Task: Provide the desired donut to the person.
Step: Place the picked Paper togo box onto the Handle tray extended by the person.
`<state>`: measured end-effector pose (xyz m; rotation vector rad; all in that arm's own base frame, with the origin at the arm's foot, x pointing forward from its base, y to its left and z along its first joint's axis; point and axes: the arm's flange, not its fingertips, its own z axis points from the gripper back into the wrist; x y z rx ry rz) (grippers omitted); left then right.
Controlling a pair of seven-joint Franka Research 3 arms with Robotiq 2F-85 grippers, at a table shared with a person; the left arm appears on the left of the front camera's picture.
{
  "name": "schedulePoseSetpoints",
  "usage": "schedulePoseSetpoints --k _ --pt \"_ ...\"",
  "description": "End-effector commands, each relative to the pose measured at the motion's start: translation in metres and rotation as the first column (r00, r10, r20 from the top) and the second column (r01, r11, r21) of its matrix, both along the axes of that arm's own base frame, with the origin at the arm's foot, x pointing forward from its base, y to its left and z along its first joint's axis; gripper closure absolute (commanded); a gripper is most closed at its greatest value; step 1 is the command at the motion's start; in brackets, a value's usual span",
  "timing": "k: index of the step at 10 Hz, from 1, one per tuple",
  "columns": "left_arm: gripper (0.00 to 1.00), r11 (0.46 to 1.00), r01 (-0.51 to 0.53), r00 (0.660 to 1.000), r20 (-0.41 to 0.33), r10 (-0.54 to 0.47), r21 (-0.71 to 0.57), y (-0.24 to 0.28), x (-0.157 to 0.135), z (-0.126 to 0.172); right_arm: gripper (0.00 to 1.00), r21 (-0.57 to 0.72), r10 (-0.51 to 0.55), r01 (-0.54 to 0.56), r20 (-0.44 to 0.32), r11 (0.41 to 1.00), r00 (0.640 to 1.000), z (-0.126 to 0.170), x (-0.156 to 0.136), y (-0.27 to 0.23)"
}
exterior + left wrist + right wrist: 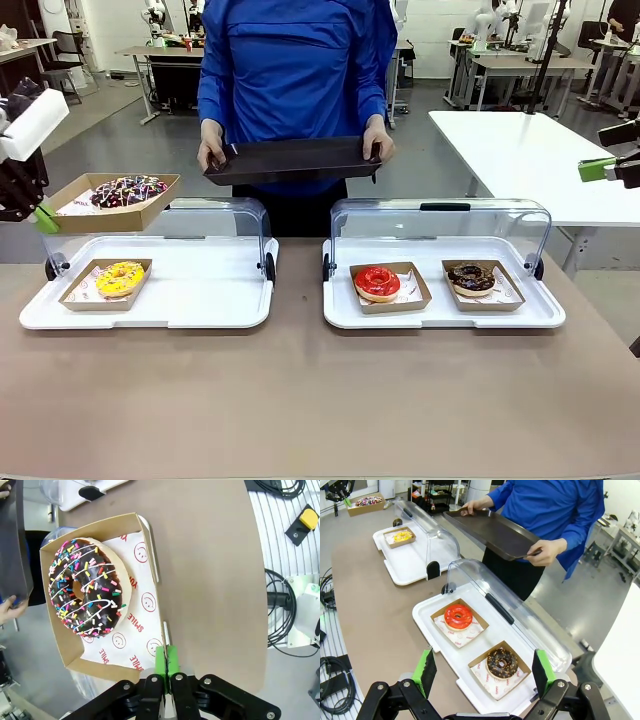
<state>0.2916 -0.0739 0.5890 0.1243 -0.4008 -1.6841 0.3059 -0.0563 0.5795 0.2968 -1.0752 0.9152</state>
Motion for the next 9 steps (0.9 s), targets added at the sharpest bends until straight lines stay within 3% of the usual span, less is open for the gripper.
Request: schedulePoseSetpoints --k 1,9 --pt "1.0 1.0 -0.009 1.0 0.006 0.009 0.011 -0.001 -0.0026 0.0011 0.0 -0.005 0.016 -0.016 0.002 1.0 1.0 -0.0023 0.0013 -0.0004" --pt "1.0 1.0 -0.009 1.0 0.006 0.009 0.011 -0.001 -0.0026 0.0011 0.0 -0.005 0.016 -0.016 0.002 1.0 1.0 -0.0023 0.0013 -0.0004"
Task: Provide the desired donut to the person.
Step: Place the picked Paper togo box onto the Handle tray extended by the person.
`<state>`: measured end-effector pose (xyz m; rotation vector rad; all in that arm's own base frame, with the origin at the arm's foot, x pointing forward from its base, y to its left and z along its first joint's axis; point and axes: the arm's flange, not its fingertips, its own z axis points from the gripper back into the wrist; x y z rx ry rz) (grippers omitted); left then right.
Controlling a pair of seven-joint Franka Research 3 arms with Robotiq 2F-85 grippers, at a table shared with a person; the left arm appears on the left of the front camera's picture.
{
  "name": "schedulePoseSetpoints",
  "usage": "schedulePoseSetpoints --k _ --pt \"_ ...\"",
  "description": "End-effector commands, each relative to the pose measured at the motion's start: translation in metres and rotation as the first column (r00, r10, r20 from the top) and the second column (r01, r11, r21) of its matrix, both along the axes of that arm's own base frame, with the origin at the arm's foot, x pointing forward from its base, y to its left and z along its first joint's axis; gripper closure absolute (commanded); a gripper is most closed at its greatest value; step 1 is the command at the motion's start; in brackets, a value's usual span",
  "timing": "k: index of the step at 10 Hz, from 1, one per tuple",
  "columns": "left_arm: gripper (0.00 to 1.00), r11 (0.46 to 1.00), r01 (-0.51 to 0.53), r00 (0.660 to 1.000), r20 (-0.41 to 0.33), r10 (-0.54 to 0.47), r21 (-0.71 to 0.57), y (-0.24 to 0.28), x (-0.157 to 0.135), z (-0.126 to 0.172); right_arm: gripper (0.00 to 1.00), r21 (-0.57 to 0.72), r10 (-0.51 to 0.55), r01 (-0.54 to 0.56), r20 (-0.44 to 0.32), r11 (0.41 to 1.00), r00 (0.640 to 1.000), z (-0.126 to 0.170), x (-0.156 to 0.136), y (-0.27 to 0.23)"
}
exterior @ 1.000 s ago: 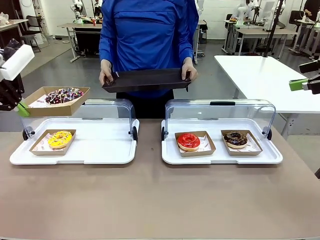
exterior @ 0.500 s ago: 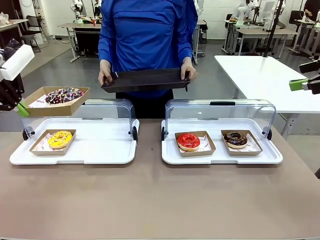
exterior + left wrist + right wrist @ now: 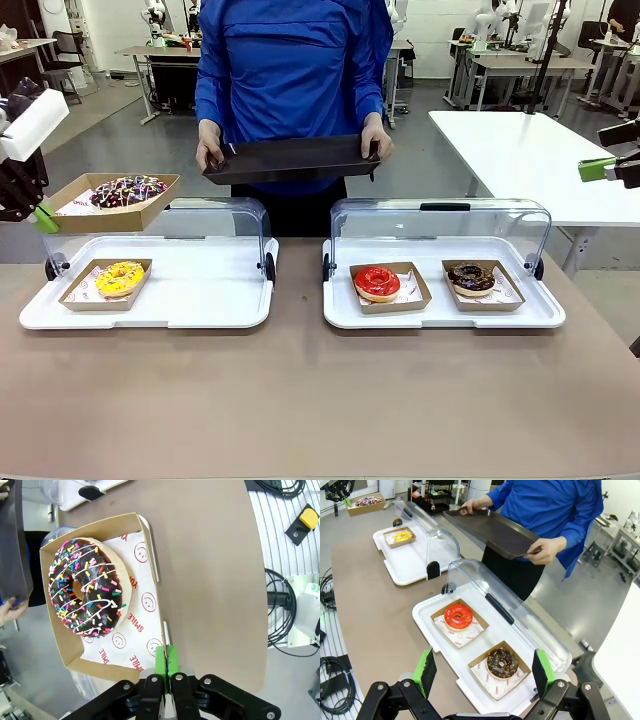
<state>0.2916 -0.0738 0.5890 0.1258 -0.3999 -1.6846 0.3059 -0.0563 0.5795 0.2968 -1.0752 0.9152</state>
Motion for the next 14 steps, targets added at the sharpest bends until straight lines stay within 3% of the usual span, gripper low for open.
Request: schedulePoseSetpoints --k 1,14 --pt "1.0 1.0 -0.009 1.0 0.006 0.009 0.009 -0.001 -0.0026 0.0011 0.0 -0.005 0.016 -0.016 0.002 1.0 1.0 -0.0023 0.0013 -0.0004" --pt "1.0 1.0 -0.009 1.0 0.006 0.009 0.009 -0.001 -0.0026 0.0011 0.0 -0.005 0.016 -0.016 0.002 1.0 1.0 -0.0023 0.0013 -0.0004"
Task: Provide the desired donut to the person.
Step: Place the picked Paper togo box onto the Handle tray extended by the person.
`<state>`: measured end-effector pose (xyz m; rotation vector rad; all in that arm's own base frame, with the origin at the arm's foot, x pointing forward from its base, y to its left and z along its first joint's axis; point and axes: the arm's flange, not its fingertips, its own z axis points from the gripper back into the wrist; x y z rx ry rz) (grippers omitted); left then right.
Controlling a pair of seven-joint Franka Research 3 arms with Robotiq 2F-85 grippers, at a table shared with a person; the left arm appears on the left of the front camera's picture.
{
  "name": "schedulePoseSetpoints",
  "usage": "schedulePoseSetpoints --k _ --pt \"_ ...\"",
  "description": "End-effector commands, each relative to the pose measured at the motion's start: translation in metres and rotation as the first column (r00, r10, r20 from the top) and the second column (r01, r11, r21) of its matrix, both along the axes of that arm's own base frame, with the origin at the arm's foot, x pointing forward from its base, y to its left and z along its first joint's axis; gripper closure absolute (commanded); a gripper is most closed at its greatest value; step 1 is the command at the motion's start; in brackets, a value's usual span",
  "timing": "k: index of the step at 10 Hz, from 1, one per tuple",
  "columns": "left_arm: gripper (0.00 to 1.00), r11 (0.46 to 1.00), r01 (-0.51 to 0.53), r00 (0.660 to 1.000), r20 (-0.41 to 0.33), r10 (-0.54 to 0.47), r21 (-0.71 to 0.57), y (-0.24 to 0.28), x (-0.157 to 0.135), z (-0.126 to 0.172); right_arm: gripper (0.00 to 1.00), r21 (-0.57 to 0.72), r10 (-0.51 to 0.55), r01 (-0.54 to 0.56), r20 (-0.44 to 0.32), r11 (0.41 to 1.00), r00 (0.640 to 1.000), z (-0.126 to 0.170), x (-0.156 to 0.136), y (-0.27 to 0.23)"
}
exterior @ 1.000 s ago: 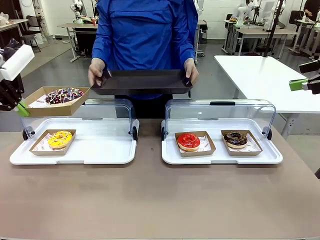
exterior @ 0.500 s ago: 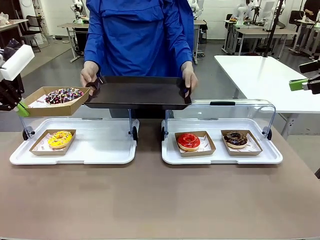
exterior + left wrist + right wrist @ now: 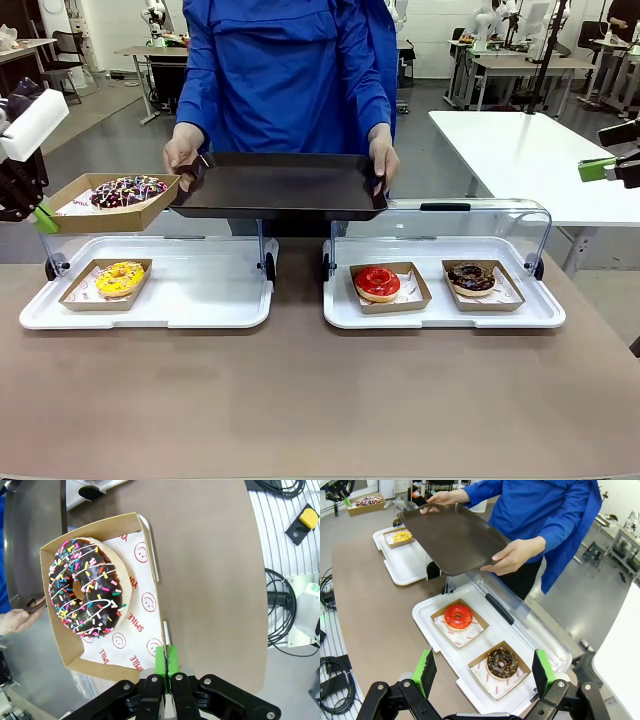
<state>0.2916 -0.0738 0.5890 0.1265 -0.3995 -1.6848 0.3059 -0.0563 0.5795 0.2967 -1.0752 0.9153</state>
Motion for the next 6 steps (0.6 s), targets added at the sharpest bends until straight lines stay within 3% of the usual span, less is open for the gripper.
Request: schedulePoseSetpoints --k 1,4,5,6 --pt "1.0 1.0 -0.009 1.0 0.005 0.009 0.008 -0.001 -0.003 0.001 0.0 -0.005 0.016 -0.016 0.002 1.0 1.0 -0.002 0.001 0.0" --pt "0.99 1.0 0.0 1.0 0.0 0.0 0.0 0.0 0.0 0.0 0.0 -0.005 0.016 -0.016 0.002 1.0 1.0 -0.002 0.001 0.0" --pt "0.99 0.999 -0.052 0.999 0.004 0.052 0.008 -0.012 0.029 0.018 0.0 -0.005 0.016 -0.016 0.002 1.0 1.0 -0.002 0.001 0.0" --pt "0.99 1.0 -0.015 1.0 0.005 0.015 -0.005 -0.027 0.058 0.035 0.0 -0.005 0.016 -0.016 0.002 1.0 1.0 -0.002 0.001 0.0"
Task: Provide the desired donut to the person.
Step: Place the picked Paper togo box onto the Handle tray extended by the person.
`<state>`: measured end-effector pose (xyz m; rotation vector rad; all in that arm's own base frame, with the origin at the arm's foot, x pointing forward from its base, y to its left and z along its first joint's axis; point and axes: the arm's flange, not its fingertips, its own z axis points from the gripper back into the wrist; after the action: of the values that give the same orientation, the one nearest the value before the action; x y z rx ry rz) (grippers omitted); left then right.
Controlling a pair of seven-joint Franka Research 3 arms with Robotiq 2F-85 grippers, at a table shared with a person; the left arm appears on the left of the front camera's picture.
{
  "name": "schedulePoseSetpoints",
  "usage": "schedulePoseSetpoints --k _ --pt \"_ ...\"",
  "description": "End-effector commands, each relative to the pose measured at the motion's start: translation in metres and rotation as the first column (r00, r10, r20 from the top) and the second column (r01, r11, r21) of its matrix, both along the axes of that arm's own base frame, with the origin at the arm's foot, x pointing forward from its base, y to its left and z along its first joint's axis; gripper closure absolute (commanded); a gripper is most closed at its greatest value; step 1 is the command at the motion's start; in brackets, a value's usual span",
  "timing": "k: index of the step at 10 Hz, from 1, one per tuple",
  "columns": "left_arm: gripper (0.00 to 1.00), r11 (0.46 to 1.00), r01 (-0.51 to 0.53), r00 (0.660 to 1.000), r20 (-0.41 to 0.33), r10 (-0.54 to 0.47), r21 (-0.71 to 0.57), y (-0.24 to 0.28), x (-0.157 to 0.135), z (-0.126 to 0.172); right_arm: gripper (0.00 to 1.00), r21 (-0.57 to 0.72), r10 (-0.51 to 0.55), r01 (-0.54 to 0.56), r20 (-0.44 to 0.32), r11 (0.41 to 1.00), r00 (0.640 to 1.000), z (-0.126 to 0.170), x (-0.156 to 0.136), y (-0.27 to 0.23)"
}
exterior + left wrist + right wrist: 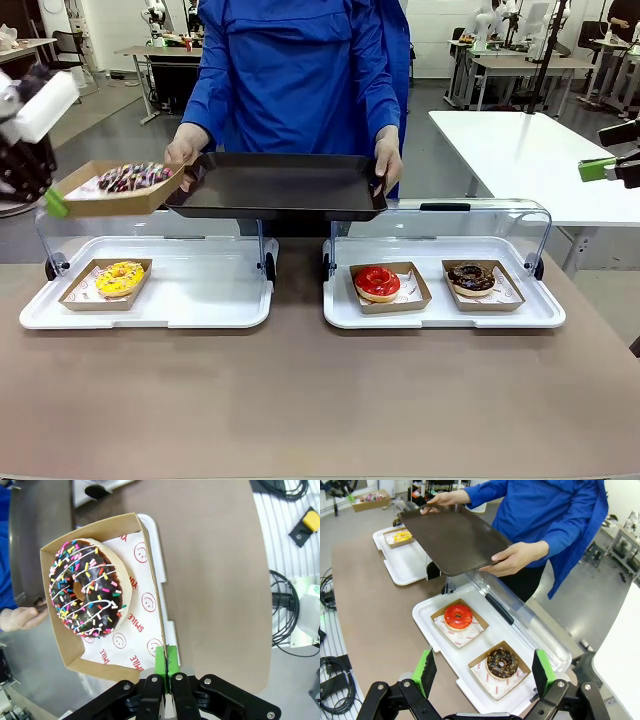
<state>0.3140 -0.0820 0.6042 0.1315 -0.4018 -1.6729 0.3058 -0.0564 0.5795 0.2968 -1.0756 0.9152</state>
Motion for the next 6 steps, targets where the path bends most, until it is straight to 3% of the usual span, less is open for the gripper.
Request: schedulePoseSetpoints --k 1,3,6 --pt "0.99 0.999 -0.039 0.999 -0.002 0.039 0.026 -0.043 0.067 0.034 0.0 -0.005 0.016 -0.016 0.002 1.0 1.0 -0.002 0.001 0.0" --pt "0.99 0.999 -0.033 0.999 -0.041 0.035 0.041 -0.079 0.12 0.044 0.0 -0.005 0.016 -0.016 0.002 1.0 1.0 -0.002 0.001 0.0" --pt "0.99 0.993 -0.088 0.991 -0.097 0.096 0.082 -0.121 0.201 0.01 0.0 -0.005 0.016 -0.016 0.002 1.0 1.0 -0.002 0.001 0.0"
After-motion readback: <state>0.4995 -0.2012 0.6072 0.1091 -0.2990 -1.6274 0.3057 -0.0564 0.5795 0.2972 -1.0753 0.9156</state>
